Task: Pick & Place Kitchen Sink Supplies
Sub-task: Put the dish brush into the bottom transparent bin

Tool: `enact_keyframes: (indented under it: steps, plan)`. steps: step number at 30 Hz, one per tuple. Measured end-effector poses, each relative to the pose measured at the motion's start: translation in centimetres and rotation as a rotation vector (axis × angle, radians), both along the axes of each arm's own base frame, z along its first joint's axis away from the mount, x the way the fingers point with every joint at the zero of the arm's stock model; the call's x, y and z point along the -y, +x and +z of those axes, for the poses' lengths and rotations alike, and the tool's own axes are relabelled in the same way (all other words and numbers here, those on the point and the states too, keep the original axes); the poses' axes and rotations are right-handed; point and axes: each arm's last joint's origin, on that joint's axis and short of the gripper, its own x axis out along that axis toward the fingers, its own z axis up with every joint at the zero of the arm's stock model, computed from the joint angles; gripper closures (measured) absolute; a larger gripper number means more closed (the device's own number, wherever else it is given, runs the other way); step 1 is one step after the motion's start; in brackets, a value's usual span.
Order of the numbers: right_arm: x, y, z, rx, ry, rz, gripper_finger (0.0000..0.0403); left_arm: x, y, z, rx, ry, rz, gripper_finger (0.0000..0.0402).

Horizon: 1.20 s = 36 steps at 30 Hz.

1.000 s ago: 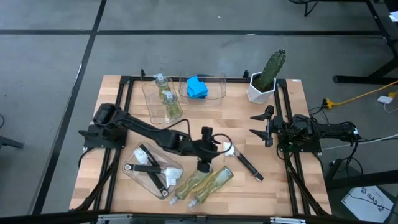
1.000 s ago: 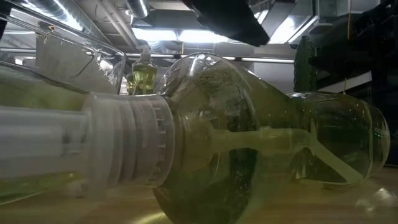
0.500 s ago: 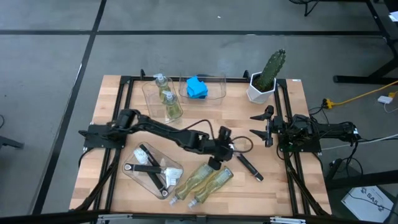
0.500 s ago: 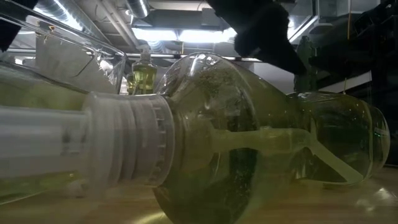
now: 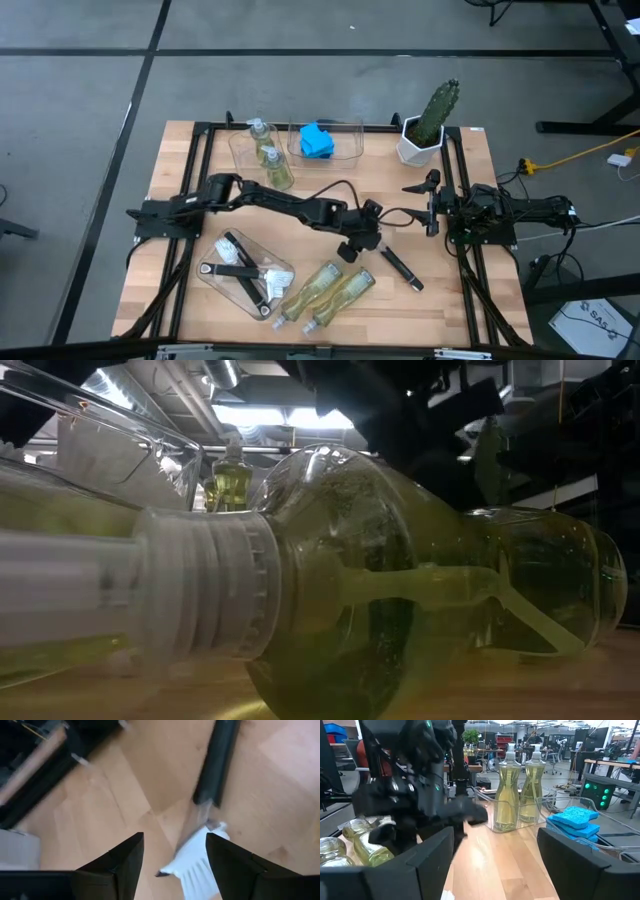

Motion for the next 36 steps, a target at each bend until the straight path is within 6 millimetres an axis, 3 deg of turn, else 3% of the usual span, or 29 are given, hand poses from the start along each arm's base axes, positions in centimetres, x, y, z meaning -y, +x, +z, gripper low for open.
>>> enact_keyframes:
  steps: [20,31,36]
  plan:
    - [0.0,0.0,0.0,0.000,0.000,0.000,0.0118,-0.8,1.3,-0.3,-0.004,-0.002,-0.058,0.0193]
    - [0.0,0.0,0.0,0.000,0.000,0.000,0.0118,-1.1,1.7,-0.5,-0.012,-0.202,-0.140,0.0193]
    - [0.0,0.0,0.0,0.000,0.000,0.000,0.0118,-1.1,2.3,-2.1,0.003,-0.198,-0.146,0.0193]
